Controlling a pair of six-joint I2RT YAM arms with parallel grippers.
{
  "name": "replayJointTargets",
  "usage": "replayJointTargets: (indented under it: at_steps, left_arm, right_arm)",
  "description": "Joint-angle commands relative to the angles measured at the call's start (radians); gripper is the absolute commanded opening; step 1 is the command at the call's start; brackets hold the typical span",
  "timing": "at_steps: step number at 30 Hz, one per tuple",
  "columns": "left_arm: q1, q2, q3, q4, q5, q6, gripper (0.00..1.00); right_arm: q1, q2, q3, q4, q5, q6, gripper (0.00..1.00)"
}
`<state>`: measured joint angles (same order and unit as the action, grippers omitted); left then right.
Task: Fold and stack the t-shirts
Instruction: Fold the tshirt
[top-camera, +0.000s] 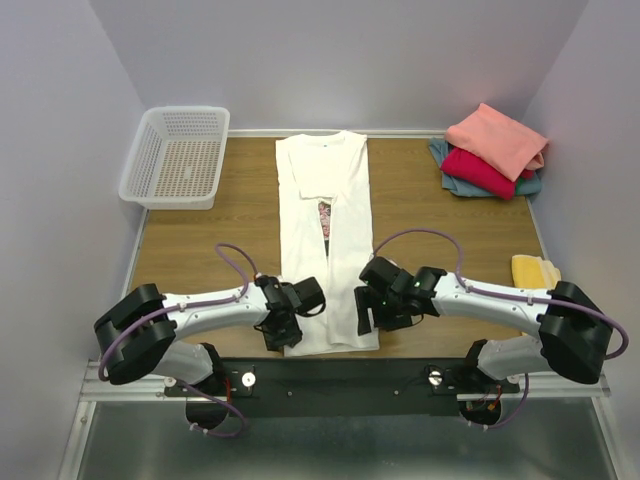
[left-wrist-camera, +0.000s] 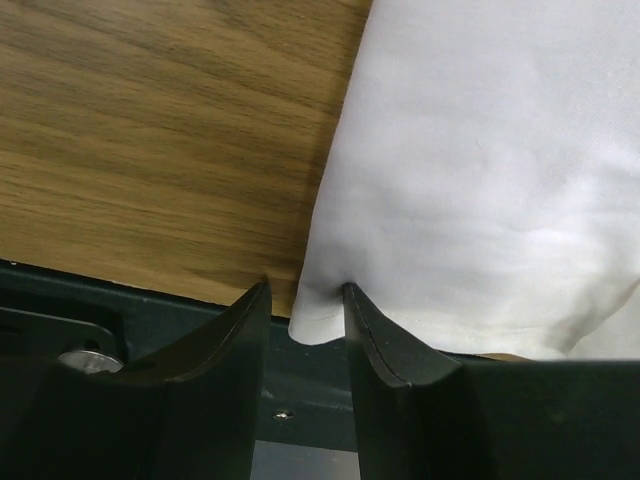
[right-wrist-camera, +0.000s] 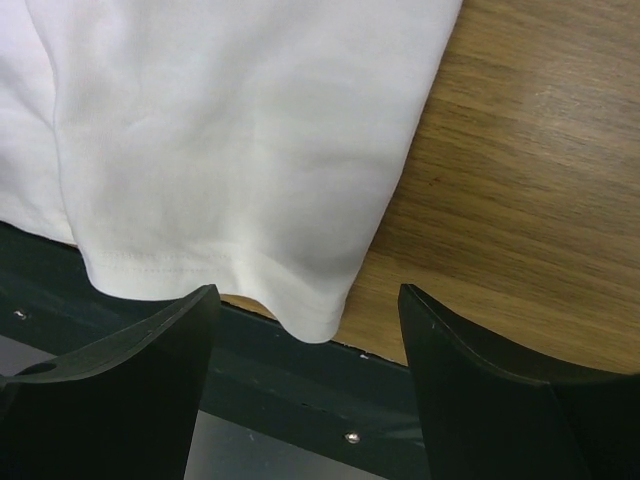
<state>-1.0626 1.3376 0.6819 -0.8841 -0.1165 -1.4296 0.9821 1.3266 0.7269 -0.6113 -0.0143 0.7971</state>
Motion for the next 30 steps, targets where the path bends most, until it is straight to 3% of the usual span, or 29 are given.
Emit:
replayJointTargets:
  at_steps: [1, 8, 16, 20, 30]
  left_arm:
    - [-0.01, 0.055, -0.013, 0.082, 0.02, 0.024, 0.44]
    - [-0.008, 0.055, -0.047, 0.1, 0.038, 0.018, 0.41]
    - [-0.011, 0.021, -0.087, 0.112, 0.07, -0.002, 0.39]
    - [-0.014, 0.028, -0.091, 0.114, 0.074, -0.002, 0.34]
    - [-0.028, 0.021, -0.099, 0.119, 0.08, -0.006, 0.32]
  right_arm:
    - [0.02, 0.016, -0.009, 0.018, -0.036, -0.013, 0.78]
    - [0.049, 0.019, -0.052, 0.016, -0.053, 0.016, 0.62]
    - [0.059, 0.006, -0.103, 0.013, -0.041, 0.057, 0.56]
    - [0.059, 0.022, -0.103, 0.012, -0.023, 0.071, 0.48]
    - [0.059, -0.033, -0.066, -0.015, 0.048, 0.082, 0.52]
